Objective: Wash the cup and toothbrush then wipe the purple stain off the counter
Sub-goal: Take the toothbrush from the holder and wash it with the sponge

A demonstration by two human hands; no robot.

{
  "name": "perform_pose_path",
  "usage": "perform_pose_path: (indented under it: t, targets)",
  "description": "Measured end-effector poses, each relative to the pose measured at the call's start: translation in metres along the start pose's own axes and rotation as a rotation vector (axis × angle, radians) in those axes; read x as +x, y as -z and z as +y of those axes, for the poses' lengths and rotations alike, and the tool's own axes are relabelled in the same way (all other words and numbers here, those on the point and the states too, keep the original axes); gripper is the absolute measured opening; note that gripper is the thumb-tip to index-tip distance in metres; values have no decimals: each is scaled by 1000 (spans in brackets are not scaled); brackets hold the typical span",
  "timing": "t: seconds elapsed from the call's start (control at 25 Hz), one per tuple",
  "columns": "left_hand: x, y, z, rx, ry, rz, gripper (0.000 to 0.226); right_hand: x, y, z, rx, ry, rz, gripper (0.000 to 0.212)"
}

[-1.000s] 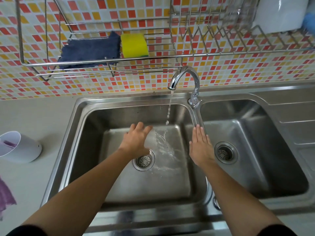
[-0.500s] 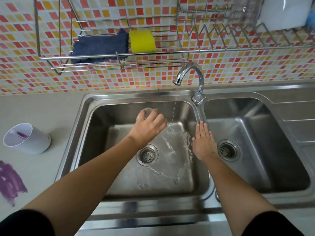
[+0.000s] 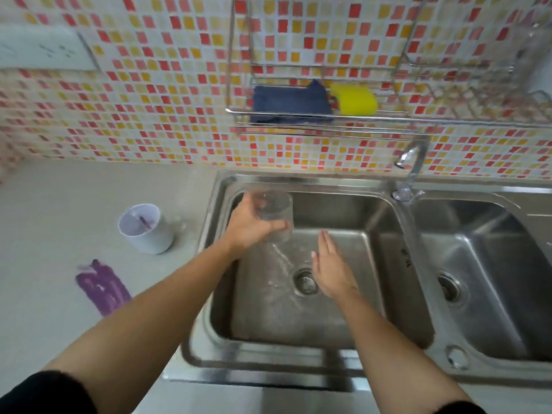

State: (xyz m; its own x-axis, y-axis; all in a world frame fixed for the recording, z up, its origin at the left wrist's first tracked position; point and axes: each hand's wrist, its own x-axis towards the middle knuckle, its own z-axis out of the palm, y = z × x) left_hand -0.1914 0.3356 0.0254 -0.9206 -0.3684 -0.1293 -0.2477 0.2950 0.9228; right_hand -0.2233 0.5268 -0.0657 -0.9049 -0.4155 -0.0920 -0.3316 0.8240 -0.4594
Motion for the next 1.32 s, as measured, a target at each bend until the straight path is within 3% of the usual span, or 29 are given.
perform_pose_path:
  t: [0.12, 0.28, 0.48, 0.84, 1.08, 1.24, 1.32]
  targets:
    - [2, 81, 11, 36, -71, 88, 78, 20, -28, -90, 19, 97, 29, 55]
    - [11, 195, 2, 79, -142, 198, 81, 36, -68, -188, -7, 233, 30, 54]
    - [17, 295, -44, 174, -120, 297, 82, 30, -111, -245, -68, 184, -36, 59]
    - [6, 309, -162, 285, 144, 196, 87, 11, -150, -245, -198, 96, -122, 61]
    - [10, 298, -173, 296, 163, 179, 88, 11, -155, -241, -180, 95, -110, 60]
    - [9, 304, -170, 318, 206, 116, 109, 13, -152, -243, -127, 102, -124, 61]
    - [8, 309, -160, 361, 163, 129, 106, 17, -145, -245, -47, 87, -93, 65]
